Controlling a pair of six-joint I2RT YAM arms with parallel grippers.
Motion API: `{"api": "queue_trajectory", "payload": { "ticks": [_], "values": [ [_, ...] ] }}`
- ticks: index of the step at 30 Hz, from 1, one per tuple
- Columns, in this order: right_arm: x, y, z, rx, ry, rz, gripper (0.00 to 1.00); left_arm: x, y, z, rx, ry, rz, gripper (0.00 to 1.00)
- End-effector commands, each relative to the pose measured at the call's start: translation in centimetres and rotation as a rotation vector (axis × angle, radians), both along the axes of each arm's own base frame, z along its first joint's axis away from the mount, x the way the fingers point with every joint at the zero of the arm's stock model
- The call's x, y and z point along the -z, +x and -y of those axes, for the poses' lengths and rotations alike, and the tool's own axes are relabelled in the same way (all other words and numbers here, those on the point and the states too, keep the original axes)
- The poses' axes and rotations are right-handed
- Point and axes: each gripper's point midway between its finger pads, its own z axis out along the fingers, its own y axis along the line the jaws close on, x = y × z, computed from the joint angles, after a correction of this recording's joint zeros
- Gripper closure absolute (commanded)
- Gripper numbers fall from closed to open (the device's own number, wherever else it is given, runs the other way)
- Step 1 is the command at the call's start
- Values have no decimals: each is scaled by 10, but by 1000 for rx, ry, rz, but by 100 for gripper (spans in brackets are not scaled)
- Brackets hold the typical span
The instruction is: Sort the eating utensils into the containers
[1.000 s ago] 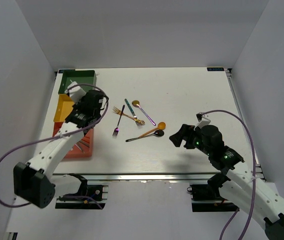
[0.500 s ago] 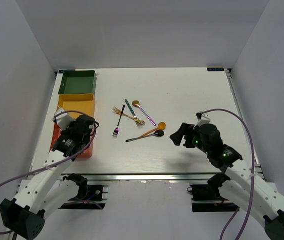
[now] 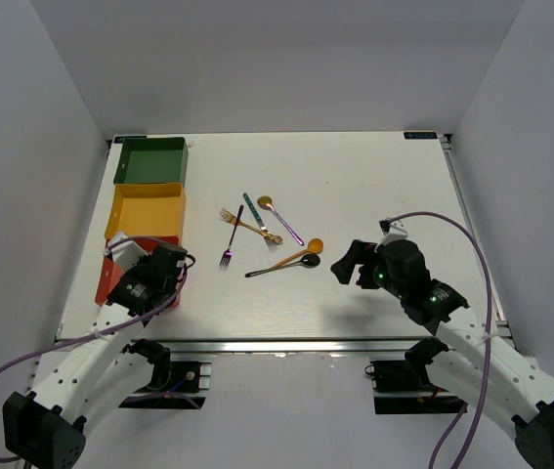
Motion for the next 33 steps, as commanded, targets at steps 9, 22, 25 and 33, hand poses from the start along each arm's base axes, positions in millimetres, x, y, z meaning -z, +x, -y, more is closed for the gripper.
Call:
{"api": "queue_trajectory", "payload": {
  "ticks": [9,22,25,33],
  "values": [
    [-16,12,-4,7,19,59,11,-1,-8,-11,-87,-9,49,100],
    [-13,12,-7,-16,13,66,11,13,-14,-19,-164,-10,49,100],
    [-12,12,-7,-20,13,68,11,18,-15,-19,-167,-13,44,92],
    [-11,12,-8,-29,14,73,11,12,-11,-16,-150,-19,54,35]
  ]
}}
